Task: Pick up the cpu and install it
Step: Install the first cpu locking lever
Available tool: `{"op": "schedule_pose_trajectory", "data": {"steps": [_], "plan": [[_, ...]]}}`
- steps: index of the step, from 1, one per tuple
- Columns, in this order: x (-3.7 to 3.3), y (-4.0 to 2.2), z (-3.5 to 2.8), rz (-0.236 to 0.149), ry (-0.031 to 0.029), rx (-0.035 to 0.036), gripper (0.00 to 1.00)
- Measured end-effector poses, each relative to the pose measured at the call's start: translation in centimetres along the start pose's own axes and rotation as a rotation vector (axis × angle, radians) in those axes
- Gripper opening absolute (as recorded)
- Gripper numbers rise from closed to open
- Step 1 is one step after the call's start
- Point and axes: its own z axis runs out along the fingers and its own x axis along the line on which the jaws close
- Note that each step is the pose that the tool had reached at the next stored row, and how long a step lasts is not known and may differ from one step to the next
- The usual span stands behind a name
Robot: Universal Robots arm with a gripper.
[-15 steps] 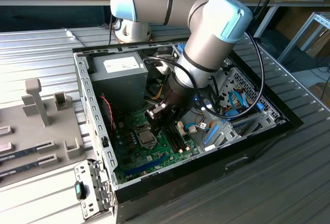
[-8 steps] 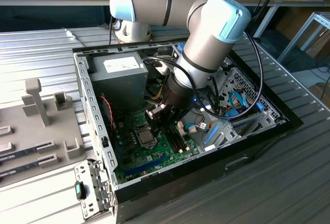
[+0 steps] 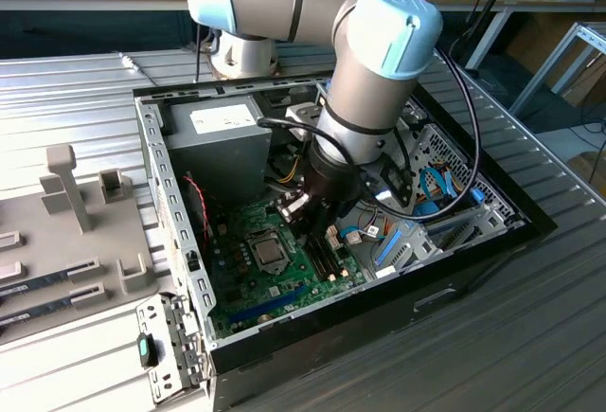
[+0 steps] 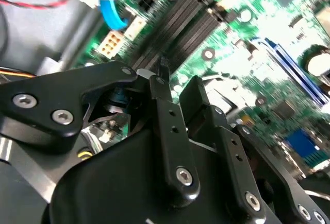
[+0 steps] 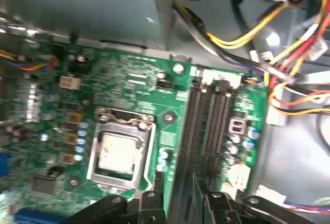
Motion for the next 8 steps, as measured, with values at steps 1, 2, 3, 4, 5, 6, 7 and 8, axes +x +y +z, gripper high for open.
{"op": "schedule_pose_trajectory", "data": {"steps": [1, 2, 3, 4, 5, 6, 7, 8], "plan": [[-0.01, 0.00, 0.00, 0.000, -0.0007, 0.0002, 0.36], [0.01, 0.00, -0.02, 0.000, -0.0017, 0.0006, 0.36], [0.01, 0.00, 0.00, 0.003, -0.0026, 0.0013, 0.36], [0.07, 0.02, 0.08, 0.015, -0.0019, 0.0063, 0.36], [0.23, 0.04, 0.13, 0.018, -0.0012, 0.0120, 0.36], [0.40, 0.07, 0.17, 0.019, -0.0008, 0.0153, 0.36], [0.97, 0.18, 0.35, 0.021, 0.0001, 0.0211, 0.36], [1.24, 0.24, 0.41, 0.021, 0.0003, 0.0214, 0.36]]}}
